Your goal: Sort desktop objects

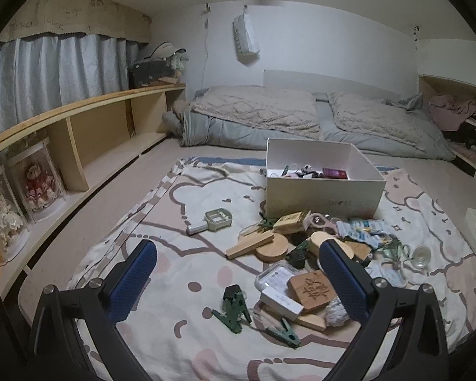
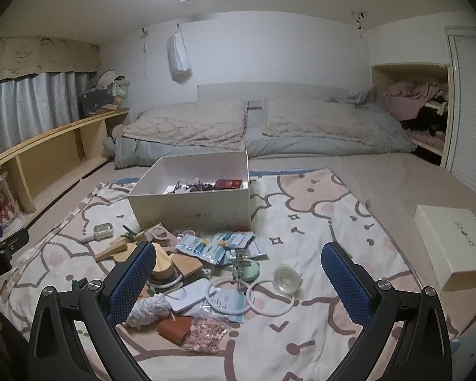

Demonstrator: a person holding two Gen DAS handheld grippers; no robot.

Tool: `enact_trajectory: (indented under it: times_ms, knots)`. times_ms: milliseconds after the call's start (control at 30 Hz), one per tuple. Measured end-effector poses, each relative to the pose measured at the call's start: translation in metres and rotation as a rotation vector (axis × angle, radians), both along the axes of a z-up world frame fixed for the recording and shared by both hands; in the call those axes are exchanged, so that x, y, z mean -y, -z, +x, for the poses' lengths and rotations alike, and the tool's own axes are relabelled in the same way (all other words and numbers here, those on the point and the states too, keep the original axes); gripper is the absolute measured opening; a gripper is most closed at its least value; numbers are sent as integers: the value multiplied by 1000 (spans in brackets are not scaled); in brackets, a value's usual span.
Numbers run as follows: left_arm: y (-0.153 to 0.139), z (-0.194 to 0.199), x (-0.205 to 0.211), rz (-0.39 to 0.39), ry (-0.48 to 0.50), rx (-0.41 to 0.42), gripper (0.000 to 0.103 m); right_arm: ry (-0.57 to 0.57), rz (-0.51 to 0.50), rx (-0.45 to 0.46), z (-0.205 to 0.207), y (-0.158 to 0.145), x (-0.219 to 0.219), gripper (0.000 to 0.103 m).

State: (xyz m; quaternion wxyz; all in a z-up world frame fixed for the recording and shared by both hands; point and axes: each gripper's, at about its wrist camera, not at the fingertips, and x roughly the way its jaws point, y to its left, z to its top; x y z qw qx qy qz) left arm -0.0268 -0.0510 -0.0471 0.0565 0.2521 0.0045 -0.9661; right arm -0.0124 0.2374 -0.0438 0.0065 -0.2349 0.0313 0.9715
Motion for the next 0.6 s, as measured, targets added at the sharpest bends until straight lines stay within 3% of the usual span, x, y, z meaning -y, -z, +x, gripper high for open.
enact_trajectory:
  times_ms: [400, 600]
  knots:
    - [27, -12, 6, 30, 12, 61, 103, -13, -23, 39, -14, 22, 0, 103]
    - [49, -18, 1, -7, 32, 110, 103, -15, -44, 57, -21, 34, 0, 103]
